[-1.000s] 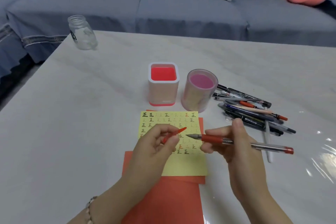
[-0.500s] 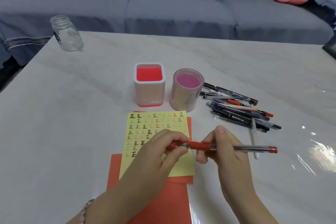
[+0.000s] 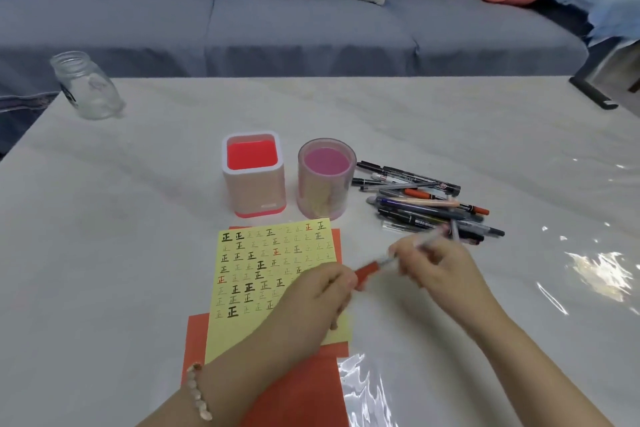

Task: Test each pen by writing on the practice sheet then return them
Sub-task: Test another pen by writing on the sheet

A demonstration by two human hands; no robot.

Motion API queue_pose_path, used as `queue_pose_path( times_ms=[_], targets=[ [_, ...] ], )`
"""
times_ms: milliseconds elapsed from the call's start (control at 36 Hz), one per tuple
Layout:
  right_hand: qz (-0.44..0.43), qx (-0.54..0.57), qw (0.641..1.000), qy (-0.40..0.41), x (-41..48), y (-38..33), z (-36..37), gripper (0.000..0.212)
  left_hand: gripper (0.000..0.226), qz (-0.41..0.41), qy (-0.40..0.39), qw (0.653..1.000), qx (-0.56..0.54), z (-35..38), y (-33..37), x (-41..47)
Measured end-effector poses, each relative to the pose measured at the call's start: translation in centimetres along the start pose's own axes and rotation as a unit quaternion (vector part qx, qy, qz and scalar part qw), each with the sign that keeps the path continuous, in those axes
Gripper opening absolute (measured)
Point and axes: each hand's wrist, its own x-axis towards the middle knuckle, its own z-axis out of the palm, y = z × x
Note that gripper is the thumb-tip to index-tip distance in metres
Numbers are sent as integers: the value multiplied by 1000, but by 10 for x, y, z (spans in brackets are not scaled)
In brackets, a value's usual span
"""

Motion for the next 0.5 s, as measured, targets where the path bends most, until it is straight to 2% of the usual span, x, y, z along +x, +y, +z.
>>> queue_pose_path(
  times_ms=[56,111,167,222,306,389,500],
  targets=[
    [-9,-84,987,133,9,15,-14,11,27,26,84,994,58,-7,-6,1],
    [30,-186,962,198,18,33,-26,20,22,34,156,981,107,-16,-11,-2],
    [102,-262,944,173,25,50,-33,37,18,39,204,967,145,-25,-13,-7],
    [152,-295,933,140,27,61,-32,44,16,44,233,950,205,-35,-14,-13],
    [166,-281,935,136,24,68,-29,40,13,47,282,910,299,-56,-20,-17],
    [159,-196,955,156,15,58,-23,33,18,40,335,856,392,-84,-31,-18],
    [114,-100,971,186,0,29,-6,24,18,6,357,801,480,-120,-52,-18]
  ],
)
